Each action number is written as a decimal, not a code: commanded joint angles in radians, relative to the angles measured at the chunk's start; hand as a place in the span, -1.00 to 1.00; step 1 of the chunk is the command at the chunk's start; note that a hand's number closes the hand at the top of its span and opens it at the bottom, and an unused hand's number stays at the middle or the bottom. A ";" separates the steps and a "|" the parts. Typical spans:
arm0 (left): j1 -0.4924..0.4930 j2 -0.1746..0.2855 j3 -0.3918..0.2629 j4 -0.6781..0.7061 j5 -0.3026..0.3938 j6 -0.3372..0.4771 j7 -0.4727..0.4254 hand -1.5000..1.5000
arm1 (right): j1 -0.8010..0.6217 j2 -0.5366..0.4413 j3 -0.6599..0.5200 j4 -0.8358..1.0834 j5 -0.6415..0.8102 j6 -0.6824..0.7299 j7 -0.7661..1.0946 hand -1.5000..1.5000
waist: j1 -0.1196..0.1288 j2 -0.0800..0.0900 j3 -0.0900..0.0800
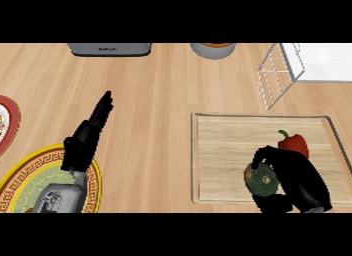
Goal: Pick the squash from the tray and place it in the tiered shelf
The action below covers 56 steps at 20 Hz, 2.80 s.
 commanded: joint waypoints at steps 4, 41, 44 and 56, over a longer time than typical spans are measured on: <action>-0.045 0.005 0.030 0.045 0.008 -0.015 -0.008 0.00 | -0.048 0.077 -0.013 -0.018 0.009 0.052 0.108 1.00 | -0.001 0.003 0.002; 0.014 0.006 0.032 0.012 0.009 -0.035 -0.027 0.00 | -0.812 -0.061 -0.435 -0.344 -0.107 0.105 0.665 1.00 | 0.003 0.001 0.002; -0.060 0.000 0.032 0.012 -0.012 -0.015 0.045 0.00 | -0.864 -0.098 -0.477 -0.214 -0.107 0.040 0.603 1.00 | 0.003 0.003 0.002; -0.011 0.027 0.067 0.057 0.015 -0.051 -0.053 0.00 | -0.927 -0.264 -0.551 0.142 -0.077 -0.157 0.346 1.00 | 0.009 0.006 0.002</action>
